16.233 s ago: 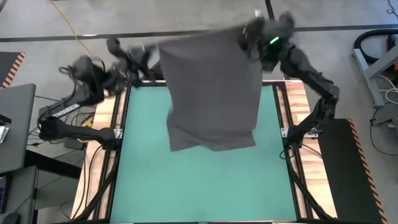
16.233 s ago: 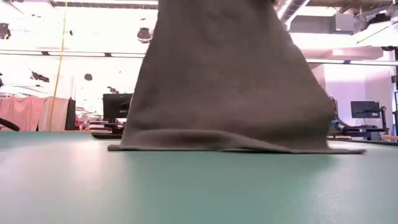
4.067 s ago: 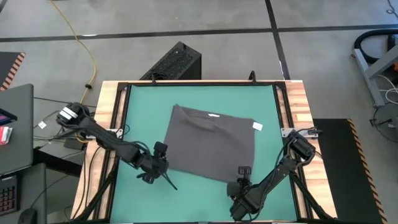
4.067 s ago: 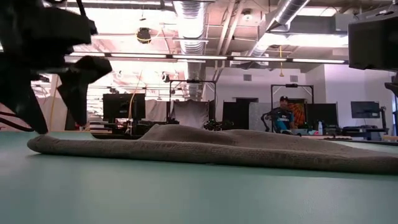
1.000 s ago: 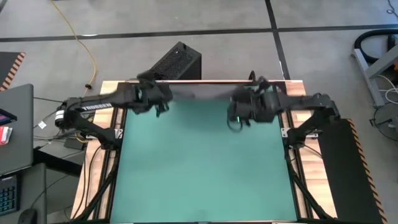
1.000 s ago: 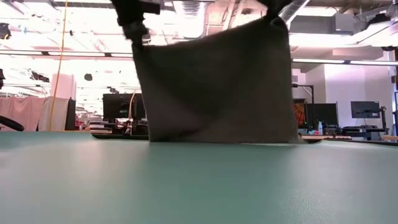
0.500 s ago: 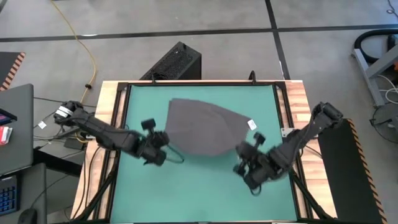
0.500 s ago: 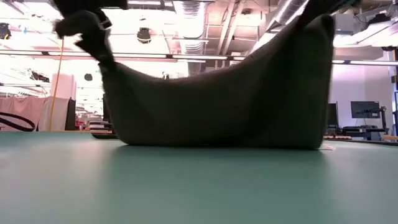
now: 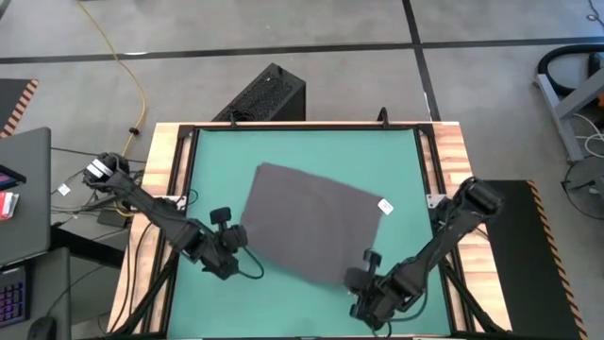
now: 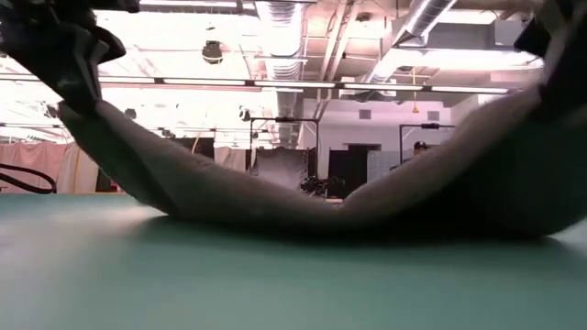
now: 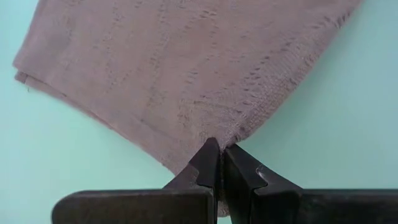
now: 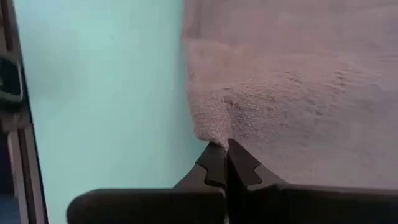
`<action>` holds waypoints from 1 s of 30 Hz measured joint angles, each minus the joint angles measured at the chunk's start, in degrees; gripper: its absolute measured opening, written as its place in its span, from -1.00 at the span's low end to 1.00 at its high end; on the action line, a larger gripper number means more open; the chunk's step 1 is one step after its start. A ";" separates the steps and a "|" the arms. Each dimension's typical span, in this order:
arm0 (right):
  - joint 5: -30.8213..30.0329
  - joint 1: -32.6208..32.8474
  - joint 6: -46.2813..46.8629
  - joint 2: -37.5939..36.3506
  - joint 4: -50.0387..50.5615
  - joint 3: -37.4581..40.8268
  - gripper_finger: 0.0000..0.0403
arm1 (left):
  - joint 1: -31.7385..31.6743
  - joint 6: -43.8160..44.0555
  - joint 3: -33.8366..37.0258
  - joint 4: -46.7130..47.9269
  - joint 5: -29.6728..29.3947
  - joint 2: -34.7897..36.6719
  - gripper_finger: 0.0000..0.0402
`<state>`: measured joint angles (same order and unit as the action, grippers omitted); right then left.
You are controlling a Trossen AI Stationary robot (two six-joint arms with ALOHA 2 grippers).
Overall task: Roll towel
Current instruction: Fold the gray towel
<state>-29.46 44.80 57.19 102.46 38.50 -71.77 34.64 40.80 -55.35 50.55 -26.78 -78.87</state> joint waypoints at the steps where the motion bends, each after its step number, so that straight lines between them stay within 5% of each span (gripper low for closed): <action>1: 0.28 -0.03 -0.37 0.82 -0.91 0.00 -0.96 | 0.32 0.62 0.00 0.26 -0.04 0.00 -1.00; 12: 1.04 -0.30 -0.70 1.74 -3.85 -0.02 -0.95 | 2.82 -2.25 -0.02 -0.71 1.95 0.02 -0.97; 22: 1.42 -0.17 -0.75 1.74 -3.90 -0.04 -0.95 | 6.05 -3.80 -0.04 0.78 13.69 0.02 -0.43; 26: 2.15 -0.17 -1.73 1.77 -3.85 -0.04 -0.95 | 7.15 -0.86 -0.02 -2.94 1.03 0.02 -0.36; 30: 2.84 -0.15 -1.71 1.79 -3.85 -0.04 -0.95 | 7.81 -6.78 0.63 -18.68 -10.96 0.02 -0.40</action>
<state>-26.62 44.64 55.48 104.25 34.65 -71.81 42.45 34.02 -54.73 31.87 -37.74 -78.85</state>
